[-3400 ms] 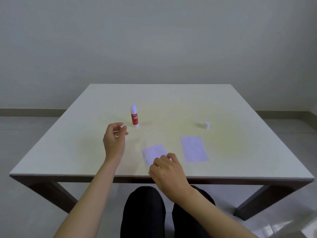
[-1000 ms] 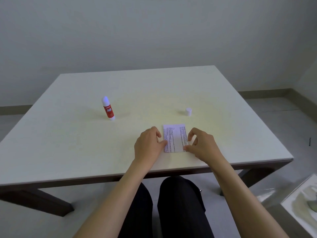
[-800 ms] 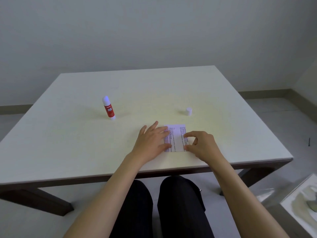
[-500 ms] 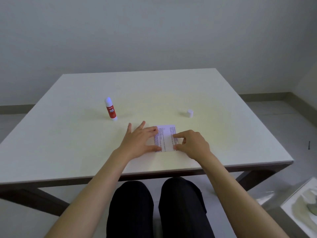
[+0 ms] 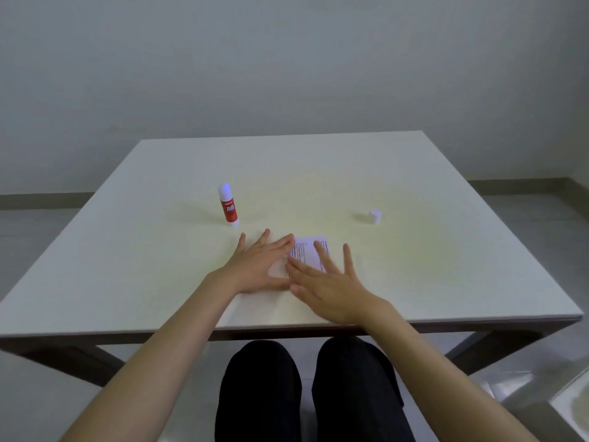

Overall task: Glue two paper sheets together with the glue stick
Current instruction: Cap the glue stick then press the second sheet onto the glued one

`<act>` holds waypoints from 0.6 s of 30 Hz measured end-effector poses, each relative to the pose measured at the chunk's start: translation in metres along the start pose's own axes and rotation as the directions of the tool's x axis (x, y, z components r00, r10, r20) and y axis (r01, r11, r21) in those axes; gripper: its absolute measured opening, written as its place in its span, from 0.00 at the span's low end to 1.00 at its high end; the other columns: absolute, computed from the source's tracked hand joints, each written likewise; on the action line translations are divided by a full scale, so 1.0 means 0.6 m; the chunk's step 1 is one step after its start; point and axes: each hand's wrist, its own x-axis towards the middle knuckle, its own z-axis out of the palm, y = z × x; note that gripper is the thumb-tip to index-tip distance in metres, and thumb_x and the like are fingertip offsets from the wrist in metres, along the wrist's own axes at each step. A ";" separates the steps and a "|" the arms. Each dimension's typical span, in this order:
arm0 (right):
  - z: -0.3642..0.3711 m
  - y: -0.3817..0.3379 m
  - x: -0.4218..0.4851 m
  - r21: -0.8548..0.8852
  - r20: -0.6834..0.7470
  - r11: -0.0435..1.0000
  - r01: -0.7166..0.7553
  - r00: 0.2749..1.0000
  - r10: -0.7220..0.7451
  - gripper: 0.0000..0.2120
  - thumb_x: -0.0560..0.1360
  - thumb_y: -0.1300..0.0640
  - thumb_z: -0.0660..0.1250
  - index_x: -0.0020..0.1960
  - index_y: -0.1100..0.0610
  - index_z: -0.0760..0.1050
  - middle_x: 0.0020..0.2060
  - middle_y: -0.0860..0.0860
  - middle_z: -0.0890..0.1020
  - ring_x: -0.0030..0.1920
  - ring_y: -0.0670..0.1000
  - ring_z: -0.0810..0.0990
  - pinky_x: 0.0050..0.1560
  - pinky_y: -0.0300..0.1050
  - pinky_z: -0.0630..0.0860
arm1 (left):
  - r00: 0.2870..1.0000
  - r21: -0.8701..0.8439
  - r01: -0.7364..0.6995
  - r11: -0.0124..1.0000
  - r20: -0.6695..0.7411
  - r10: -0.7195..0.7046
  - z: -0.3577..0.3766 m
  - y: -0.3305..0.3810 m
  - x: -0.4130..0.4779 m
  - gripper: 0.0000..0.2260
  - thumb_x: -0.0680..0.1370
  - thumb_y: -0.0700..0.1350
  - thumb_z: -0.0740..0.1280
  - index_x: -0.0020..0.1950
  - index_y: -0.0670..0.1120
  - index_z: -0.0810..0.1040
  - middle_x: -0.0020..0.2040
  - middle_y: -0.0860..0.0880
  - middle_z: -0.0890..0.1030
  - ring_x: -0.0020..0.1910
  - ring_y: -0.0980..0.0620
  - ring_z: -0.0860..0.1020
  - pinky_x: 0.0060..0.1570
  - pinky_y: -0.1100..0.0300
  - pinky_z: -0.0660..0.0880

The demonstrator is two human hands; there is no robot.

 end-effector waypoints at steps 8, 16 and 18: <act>0.010 0.004 0.024 -0.049 -0.066 0.999 0.006 0.998 -0.010 0.38 0.70 0.28 0.31 0.76 0.45 0.36 0.75 0.39 0.39 0.74 0.54 0.29 0.63 0.62 0.20 | 1.000 -0.033 -0.004 0.999 -0.005 0.004 0.000 0.002 -0.001 0.42 0.73 0.67 0.61 0.78 0.55 0.43 0.79 0.61 0.44 0.77 0.49 0.36 0.72 0.40 0.33; -0.004 0.019 0.046 -0.086 -0.102 0.981 -0.172 0.981 0.163 0.37 0.73 0.31 0.35 0.76 0.48 0.36 0.76 0.40 0.39 0.75 0.57 0.31 0.67 0.65 0.25 | 1.000 -0.036 0.013 0.999 0.003 -0.013 -0.001 0.002 0.000 0.42 0.72 0.67 0.62 0.78 0.56 0.43 0.78 0.62 0.44 0.78 0.50 0.38 0.72 0.39 0.34; 0.030 -0.011 0.030 -0.056 -0.112 0.998 -0.027 0.994 0.021 0.41 0.68 0.26 0.31 0.76 0.46 0.36 0.74 0.38 0.37 0.75 0.54 0.30 0.63 0.61 0.18 | 1.000 -0.034 0.016 0.999 0.001 -0.016 -0.003 0.003 -0.001 0.42 0.72 0.67 0.63 0.78 0.56 0.44 0.78 0.62 0.44 0.78 0.49 0.38 0.72 0.39 0.35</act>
